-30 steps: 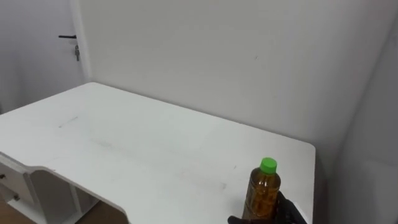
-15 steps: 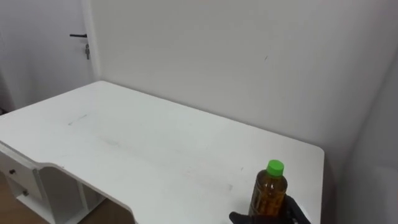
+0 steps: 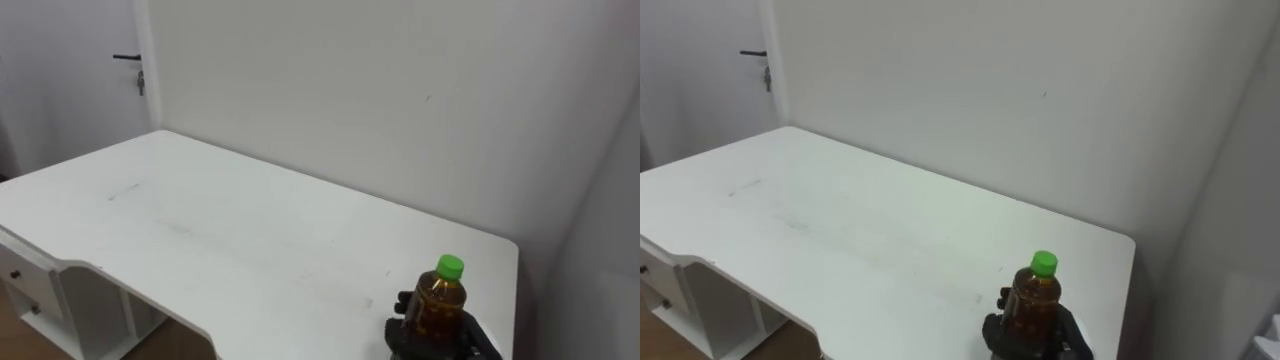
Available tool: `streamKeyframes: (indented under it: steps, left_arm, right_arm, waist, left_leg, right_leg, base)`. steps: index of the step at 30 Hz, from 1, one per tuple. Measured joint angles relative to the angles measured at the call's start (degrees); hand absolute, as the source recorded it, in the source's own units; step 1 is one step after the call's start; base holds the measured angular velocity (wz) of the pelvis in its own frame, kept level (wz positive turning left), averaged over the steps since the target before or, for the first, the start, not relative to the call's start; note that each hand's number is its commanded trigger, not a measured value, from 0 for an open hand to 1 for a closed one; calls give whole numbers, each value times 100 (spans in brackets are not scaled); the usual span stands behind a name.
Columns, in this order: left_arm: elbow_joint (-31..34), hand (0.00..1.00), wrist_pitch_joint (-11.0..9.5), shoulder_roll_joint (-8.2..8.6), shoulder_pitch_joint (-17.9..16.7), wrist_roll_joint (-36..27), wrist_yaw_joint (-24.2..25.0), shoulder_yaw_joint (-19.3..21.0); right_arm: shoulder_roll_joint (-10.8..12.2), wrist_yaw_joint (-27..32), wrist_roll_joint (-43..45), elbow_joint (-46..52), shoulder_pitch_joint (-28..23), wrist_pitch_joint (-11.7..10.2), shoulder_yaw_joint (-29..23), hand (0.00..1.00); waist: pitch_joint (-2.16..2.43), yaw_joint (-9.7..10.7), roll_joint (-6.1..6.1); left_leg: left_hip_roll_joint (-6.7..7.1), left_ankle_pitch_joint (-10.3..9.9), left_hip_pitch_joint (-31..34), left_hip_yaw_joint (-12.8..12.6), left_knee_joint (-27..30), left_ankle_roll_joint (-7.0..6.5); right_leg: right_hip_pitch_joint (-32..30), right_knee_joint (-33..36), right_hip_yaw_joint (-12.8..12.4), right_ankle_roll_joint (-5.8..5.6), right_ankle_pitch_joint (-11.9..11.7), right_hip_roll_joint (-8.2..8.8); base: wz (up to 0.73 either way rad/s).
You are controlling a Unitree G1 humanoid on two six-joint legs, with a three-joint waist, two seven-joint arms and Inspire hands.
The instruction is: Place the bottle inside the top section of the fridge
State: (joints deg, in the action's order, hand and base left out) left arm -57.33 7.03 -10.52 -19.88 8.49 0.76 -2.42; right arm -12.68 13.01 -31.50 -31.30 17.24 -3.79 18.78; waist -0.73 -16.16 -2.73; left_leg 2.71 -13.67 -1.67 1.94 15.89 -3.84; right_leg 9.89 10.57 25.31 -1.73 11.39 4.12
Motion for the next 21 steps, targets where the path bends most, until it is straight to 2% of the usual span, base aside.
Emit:
streamKeyframes:
  steps: [4,11,16,21]
  left_arm:
    - [0,0,-1,1,0,1,1,0]
    - [0,0,-3,2,11,74,17,28]
    - [0,0,2,2,20,85,10,117]
    - [0,0,2,0,38,84,12,114]
  right_arm:
    - [0,-42,-1,8,0,15,-2,100]
    - [-2,-274,-70,31,4,14,0,100]
    - [-16,-356,-438,31,5,15,11,100]
    - [-17,-679,-820,31,3,21,27,100]
  waist:
    - [-15,-1,34]
    - [8,0,82]
    - [5,-15,108]
    - [-6,12,124]
  left_leg:
    - [3,0,10,5,2,0]
    - [2,1,41,-2,-4,-1]
    - [-1,1,33,-4,-13,-2]
    - [-2,1,43,-19,-21,-2]
  right_leg:
    - [-9,-2,0,0,0,0]
    - [-59,-2,-33,0,0,-2]
    - [-68,-1,-24,0,0,0]
    - [-85,-1,-2,0,0,2]
  base:
    - [0]
    - [0]
    - [0]
    - [0]
